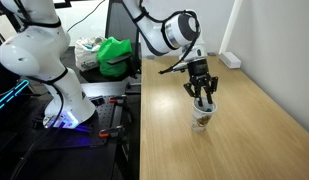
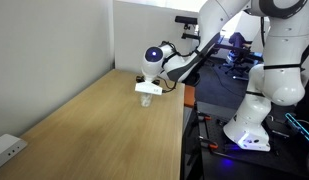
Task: Remove the marker from the mug cup and place it on the table
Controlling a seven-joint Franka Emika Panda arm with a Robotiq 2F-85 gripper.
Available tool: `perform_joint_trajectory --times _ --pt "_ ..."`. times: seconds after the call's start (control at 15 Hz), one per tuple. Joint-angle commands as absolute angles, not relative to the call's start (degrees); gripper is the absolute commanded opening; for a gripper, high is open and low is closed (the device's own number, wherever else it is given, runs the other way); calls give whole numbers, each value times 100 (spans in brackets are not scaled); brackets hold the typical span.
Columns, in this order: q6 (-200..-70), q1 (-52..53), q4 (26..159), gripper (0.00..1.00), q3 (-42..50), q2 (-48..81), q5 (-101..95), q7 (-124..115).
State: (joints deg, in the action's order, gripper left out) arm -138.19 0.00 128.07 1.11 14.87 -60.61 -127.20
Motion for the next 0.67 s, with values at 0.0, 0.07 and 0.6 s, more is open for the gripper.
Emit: perform_joint_trajectory --times 0.0,0.07,0.6 --pt "-13921 -11 12890 41 171 1426 -5903 -12540" --pt "-13925 -11 12905 37 177 1421 -5907 -12546" --pt "-13899 -40 12964 42 212 1408 -5878 -12523"
